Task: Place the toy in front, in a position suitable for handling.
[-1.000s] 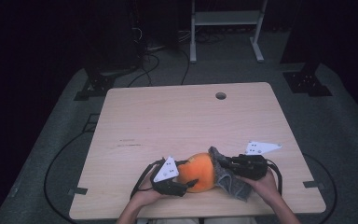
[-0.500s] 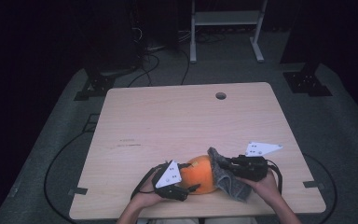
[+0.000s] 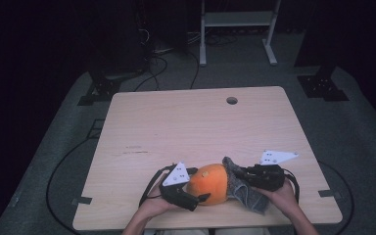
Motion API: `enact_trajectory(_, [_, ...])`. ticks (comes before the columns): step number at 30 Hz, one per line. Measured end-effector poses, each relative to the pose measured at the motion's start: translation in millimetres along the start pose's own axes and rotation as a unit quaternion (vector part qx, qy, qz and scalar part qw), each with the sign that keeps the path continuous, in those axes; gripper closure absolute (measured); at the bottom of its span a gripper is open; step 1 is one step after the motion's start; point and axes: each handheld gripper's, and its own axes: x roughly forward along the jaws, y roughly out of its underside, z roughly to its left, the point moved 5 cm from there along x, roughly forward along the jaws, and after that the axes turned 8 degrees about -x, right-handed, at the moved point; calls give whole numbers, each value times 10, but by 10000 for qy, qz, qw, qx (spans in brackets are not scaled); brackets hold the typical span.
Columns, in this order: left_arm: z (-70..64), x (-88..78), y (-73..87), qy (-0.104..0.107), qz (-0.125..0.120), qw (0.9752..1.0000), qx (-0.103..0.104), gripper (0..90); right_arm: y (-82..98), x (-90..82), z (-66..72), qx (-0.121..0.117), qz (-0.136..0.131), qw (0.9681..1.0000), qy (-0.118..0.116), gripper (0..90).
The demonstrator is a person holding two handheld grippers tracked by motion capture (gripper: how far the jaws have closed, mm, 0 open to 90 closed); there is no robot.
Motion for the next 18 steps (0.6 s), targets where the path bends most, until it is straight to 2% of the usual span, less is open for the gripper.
enact_trajectory(1, [-19, 5, 3, -20, -23, 10000, 78, 166, 4, 0, 0, 11, 23, 10000, 8, 799])
enact_trajectory(2, [-37, -3, -6, -110, -22, 9997, 220, 292, -1, -14, -8, 23, 31, 10000, 16, 799])
enact_trajectory(3, [-51, -21, -23, -248, -46, 9989, 398, 292, -1, -14, -8, 23, 31, 10000, 16, 799])
enact_trajectory(4, [-67, -34, -45, -393, -125, 9976, 562, 336, -13, -28, 0, 68, -30, 10000, -5, 799])
enact_trajectory(5, [-116, -38, -77, -794, -258, 9904, 1101, 365, -75, -84, 36, 44, -243, 9997, -75, 799])
enact_trajectory(6, [-116, -38, -77, -794, -258, 9904, 1101, 365, -75, -84, 36, 44, -243, 9997, -75, 799])
enact_trajectory(7, [-138, -25, -79, -935, -222, 9859, 1367, 365, -125, -118, 59, 60, -474, 9987, -202, 799])
enact_trajectory(9, [-159, 19, -51, -785, -172, 9852, 1512, 348, -210, -146, 104, 87, -761, 9965, -338, 799])
enact_trajectory(11, [-156, 21, -19, -752, -217, 9825, 1691, 335, -198, -86, 112, 9, -650, 9974, -302, 798])
enact_trajectory(12, [-144, 9, 4, -665, -191, 9821, 1750, 324, -158, -36, 100, -10, -493, 9984, -261, 798])
enact_trajectory(13, [-126, 2, 29, -609, -160, 9828, 1739, 312, -114, 15, 87, 2, -405, 9988, -276, 798])
enact_trajectory(14, [-109, -7, 49, -561, -190, 9837, 1696, 306, -84, 51, 72, 88, -416, 9985, -340, 799])
enact_trajectory(16, [-92, -24, 61, -463, -237, 9865, 1555, 296, -71, 72, 39, 119, -358, 9989, -274, 799])
enact_trajectory(18, [-82, -35, 72, -434, -232, 9871, 1523, 293, -46, 72, 4, 115, -243, 9995, -142, 799])
